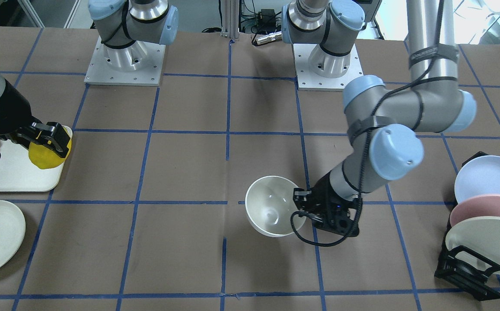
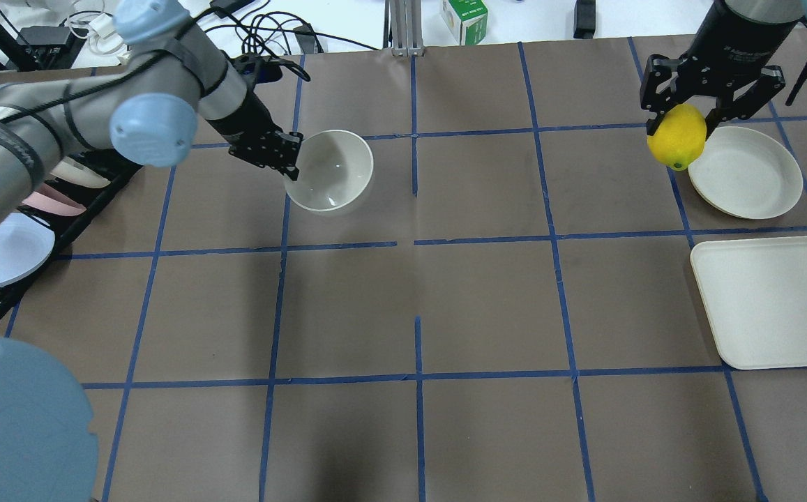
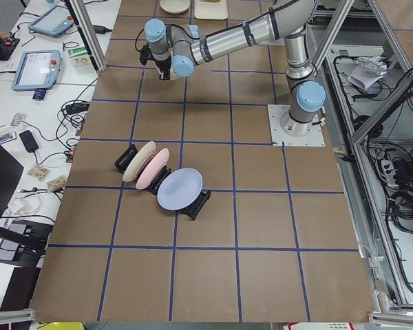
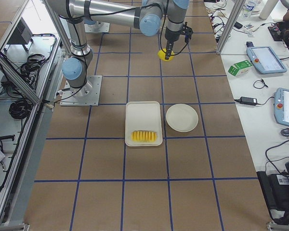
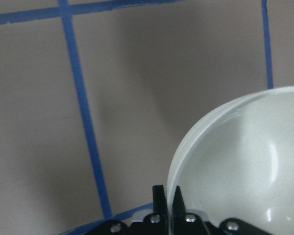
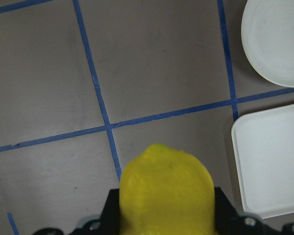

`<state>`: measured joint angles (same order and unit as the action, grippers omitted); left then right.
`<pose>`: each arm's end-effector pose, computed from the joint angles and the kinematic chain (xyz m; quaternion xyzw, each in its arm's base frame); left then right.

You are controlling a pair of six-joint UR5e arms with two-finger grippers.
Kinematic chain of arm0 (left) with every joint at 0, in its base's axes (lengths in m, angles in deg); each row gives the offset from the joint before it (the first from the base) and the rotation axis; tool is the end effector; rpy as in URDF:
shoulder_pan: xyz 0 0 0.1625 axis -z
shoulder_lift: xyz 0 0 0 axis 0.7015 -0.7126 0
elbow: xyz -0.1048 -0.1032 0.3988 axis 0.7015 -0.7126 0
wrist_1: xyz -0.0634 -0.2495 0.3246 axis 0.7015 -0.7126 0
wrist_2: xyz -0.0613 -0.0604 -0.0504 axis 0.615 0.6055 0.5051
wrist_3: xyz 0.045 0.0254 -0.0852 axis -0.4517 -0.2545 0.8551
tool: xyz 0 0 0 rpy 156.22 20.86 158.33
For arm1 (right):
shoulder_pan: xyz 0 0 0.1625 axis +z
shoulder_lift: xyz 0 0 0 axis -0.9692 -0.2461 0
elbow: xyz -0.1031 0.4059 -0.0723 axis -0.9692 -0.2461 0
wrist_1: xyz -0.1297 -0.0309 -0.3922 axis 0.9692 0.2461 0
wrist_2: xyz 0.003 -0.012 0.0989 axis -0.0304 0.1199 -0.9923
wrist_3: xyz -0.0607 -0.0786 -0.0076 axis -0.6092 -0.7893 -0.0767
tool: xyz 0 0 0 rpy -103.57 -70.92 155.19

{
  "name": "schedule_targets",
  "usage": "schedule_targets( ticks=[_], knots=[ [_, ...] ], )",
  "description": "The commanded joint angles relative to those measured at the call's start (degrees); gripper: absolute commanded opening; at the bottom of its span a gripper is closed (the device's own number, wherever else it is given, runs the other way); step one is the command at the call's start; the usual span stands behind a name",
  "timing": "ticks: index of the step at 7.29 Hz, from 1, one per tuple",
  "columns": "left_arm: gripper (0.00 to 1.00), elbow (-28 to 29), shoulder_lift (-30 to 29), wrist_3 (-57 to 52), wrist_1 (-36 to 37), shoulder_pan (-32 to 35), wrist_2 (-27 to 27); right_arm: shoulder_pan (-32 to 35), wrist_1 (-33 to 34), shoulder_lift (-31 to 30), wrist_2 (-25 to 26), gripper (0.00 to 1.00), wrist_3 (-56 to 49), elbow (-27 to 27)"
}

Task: Place bowl and put lemon in it

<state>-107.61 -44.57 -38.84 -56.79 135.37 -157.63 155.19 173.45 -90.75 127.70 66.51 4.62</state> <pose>-0.1674 -0.6210 0.2715 -0.0822 -0.9884 0.0204 0.1258 0.0309 -0.5673 0.4525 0.0980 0.9947 0.0283 0.0078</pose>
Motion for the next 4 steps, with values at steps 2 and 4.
schedule_targets(
  ticks=[2, 4],
  knots=[
    [0.00, -8.68, -1.86, 11.92, 19.01, 8.13, -0.86, 0.02, 0.08, -0.96, -0.53, 0.00, 0.37, 2.11],
    [0.00, -10.53, -1.51, 12.37, 18.95, 8.94, -2.36, 0.10, 0.17, -2.62, -1.06, 0.00, 0.55, 4.40]
  ],
)
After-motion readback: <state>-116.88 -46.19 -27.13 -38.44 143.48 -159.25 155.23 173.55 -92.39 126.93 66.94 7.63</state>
